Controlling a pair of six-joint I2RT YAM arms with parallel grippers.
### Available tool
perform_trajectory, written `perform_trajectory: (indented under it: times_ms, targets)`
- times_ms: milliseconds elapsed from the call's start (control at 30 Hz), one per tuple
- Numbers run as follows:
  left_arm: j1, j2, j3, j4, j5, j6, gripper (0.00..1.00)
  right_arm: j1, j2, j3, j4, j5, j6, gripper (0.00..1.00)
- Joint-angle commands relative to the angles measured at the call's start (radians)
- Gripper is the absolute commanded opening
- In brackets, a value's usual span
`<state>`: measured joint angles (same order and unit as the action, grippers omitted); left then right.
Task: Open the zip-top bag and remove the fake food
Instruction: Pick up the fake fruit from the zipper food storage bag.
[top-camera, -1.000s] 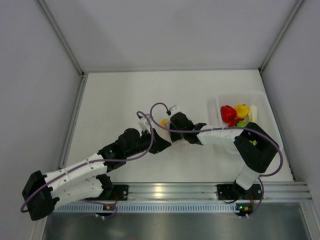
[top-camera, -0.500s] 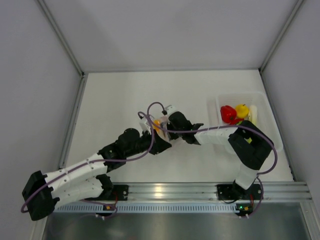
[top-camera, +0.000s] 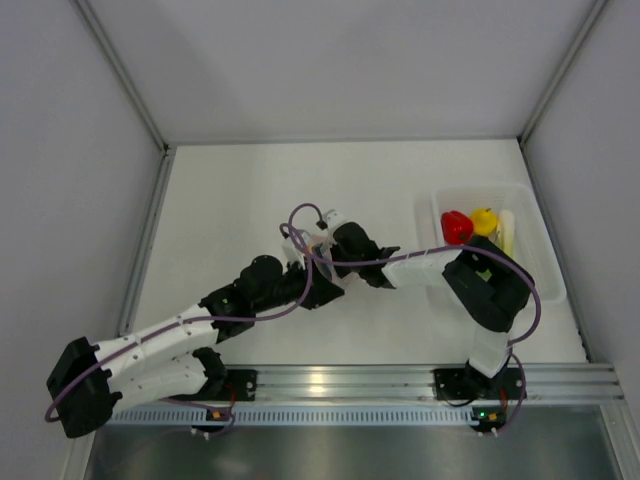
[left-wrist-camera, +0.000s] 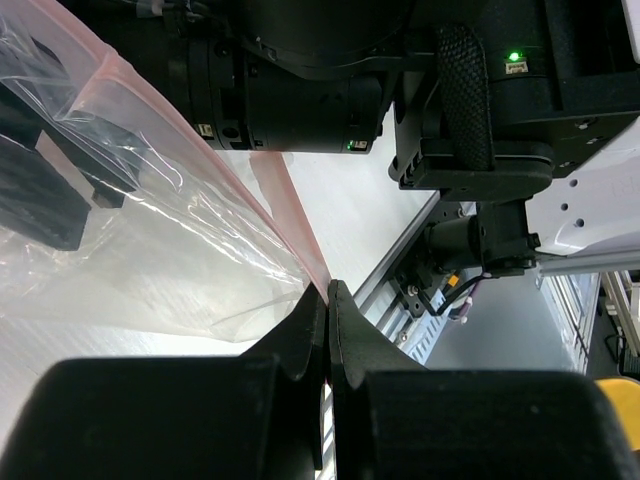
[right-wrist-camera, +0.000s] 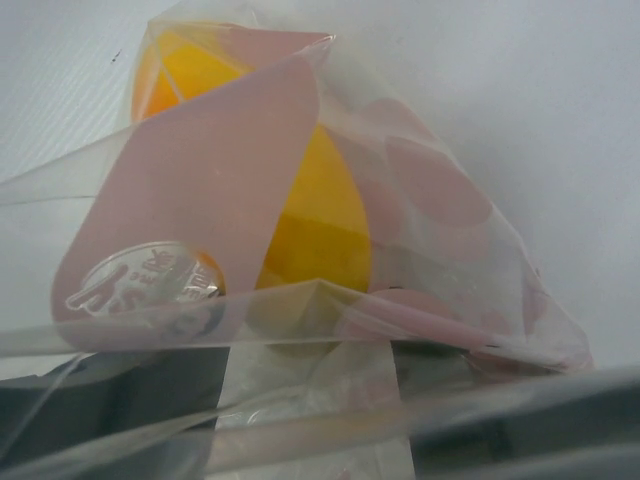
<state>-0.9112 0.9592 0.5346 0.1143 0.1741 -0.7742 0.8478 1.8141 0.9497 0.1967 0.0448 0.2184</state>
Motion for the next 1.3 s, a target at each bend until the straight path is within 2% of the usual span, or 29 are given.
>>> perform_trajectory:
  times_ms: [0, 300, 400, 533, 700, 900, 1067, 1267]
  targets:
    - [-0.015, -0.02, 0.019, 0.067, 0.123, 0.007, 0.0, -0.023, -0.019, 0.011, 0.107, -0.005, -0.004, 0.64]
    - [-0.017, -0.013, 0.022, 0.107, 0.186, 0.018, 0.0, -0.019, -0.029, -0.02, 0.268, -0.115, -0.007, 0.61]
    - [-0.017, -0.031, 0.013, 0.107, 0.182, 0.023, 0.0, -0.013, -0.015, -0.012, 0.285, -0.129, -0.005, 0.56]
    - [-0.017, -0.04, 0.01, 0.108, 0.188, 0.026, 0.0, -0.001, 0.014, 0.012, 0.282, -0.125, 0.002, 0.61]
    - [-0.015, -0.043, 0.011, 0.127, 0.219, 0.029, 0.0, 0.014, 0.036, 0.024, 0.306, -0.121, 0.027, 0.6]
    - [-0.017, -0.037, 0.001, 0.13, 0.229, 0.036, 0.0, 0.036, 0.067, 0.069, 0.296, -0.14, 0.019, 0.66]
    - [-0.017, -0.019, -0.021, 0.173, 0.269, 0.03, 0.0, 0.051, 0.074, 0.072, 0.356, -0.253, 0.019, 0.7]
    - [-0.017, -0.052, -0.025, 0.174, 0.269, 0.044, 0.0, 0.098, 0.12, 0.121, 0.337, -0.324, -0.005, 0.69]
